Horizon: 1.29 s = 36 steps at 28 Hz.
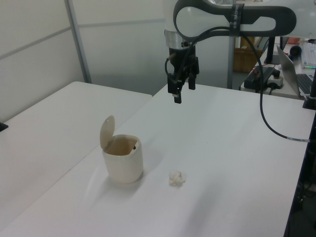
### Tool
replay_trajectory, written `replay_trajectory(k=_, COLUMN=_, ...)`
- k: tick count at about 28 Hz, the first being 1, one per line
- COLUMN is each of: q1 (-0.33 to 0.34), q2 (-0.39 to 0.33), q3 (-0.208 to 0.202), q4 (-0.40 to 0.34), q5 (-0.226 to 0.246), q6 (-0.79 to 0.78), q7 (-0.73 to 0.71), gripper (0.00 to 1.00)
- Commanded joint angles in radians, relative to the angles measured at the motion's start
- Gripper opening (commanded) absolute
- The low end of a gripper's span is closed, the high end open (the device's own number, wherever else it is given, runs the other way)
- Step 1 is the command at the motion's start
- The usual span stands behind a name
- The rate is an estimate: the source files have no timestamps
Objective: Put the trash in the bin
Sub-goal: 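Move the open gripper down toward the crumpled white tissue ball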
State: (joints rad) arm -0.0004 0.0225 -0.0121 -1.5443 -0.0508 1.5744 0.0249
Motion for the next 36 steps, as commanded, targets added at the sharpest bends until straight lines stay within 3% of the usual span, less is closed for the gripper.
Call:
replay_trajectory(k=1, q1=-0.009, q2=-0.006, q3=-0.006, q4=0.001, q5=0.026, q6=-0.007, q7=-0.023, gripper=1.00)
replay_trajectory(k=4, q1=-0.009, q2=0.005, q3=-0.005, q4=0.001, q5=0.028, q6=-0.001, q7=-0.036, gripper=1.00)
replay_trajectory(k=11, q1=-0.007, q2=0.046, q3=-0.002, q4=-0.010, q5=0.080, q6=-0.007, q7=-0.126, gripper=1.00)
replay_trajectory(k=19, q1=0.006, q2=0.120, q3=0.011, q4=-0.059, q5=0.066, q6=0.030, q7=-0.169, gripper=1.00)
replay_trajectory(k=26, q1=0.040, q2=0.122, q3=0.011, q4=-0.210, q5=0.058, q6=0.197, q7=-0.186, gripper=1.00)
replay_trajectory(k=30, q1=0.066, q2=0.134, q3=0.011, q4=-0.309, q5=0.014, q6=0.305, q7=-0.186, gripper=1.00)
replay_trajectory(k=36, q1=0.069, q2=0.194, q3=0.011, q4=-0.344, q5=-0.027, q6=0.387, q7=-0.186, gripper=1.00)
